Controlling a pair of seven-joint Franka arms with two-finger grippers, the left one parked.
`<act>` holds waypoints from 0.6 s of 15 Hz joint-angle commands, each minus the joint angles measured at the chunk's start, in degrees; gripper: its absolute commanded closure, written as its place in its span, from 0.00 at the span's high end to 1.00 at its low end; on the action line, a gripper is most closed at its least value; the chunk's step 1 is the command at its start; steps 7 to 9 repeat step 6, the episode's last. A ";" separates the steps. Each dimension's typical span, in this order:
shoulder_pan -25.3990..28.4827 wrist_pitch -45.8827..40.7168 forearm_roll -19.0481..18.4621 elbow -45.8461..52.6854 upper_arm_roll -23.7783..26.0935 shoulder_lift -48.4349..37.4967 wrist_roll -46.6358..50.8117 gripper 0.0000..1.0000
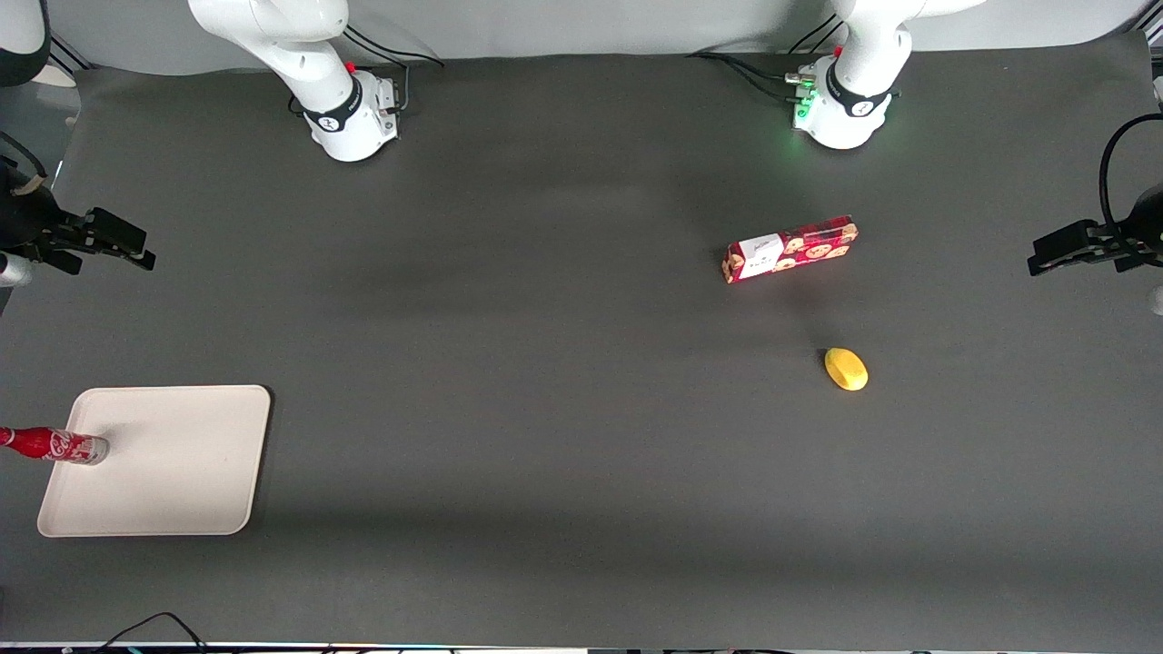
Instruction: Place coke bottle on tray
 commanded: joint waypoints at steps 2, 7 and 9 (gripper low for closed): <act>0.93 3.65 1.05 -6.40 -1.17 -4.79 1.17 1.00; 1.02 4.35 1.14 -6.14 -1.08 -4.35 1.17 1.00; 1.02 4.35 1.14 -6.14 -1.08 -4.35 1.17 1.00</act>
